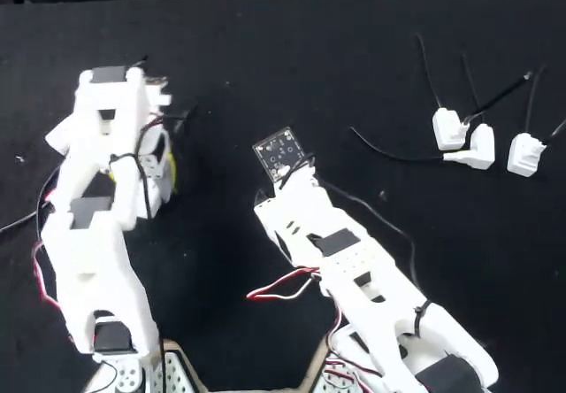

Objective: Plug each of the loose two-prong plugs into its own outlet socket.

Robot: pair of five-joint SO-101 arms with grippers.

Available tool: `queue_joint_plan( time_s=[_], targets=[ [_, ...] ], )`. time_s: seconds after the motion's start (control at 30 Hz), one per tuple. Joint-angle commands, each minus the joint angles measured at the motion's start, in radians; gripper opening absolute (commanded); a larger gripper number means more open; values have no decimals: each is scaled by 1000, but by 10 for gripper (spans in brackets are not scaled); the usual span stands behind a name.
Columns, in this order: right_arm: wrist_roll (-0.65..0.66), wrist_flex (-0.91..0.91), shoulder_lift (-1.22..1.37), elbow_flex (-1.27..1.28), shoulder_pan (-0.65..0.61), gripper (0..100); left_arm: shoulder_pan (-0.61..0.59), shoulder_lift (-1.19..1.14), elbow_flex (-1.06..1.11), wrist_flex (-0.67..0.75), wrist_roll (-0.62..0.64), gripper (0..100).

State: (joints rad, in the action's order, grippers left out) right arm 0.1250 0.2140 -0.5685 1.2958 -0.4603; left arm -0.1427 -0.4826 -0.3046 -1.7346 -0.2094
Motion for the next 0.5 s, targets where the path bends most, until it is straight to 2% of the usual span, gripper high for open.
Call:
queue_joint_plan(
  time_s=[0.0,0.13,0.27,0.47],
  targets=[
    [0,-26,-42,-1,44,266,101,250,62,-15,11,30],
    [-8,-28,-62,-8,126,266,150,488,306,114,11,30],
    [-9,-25,-139,16,189,266,179,697,639,319,11,30],
    [-81,-28,-295,97,247,266,271,813,1017,543,11,30]
  ],
)
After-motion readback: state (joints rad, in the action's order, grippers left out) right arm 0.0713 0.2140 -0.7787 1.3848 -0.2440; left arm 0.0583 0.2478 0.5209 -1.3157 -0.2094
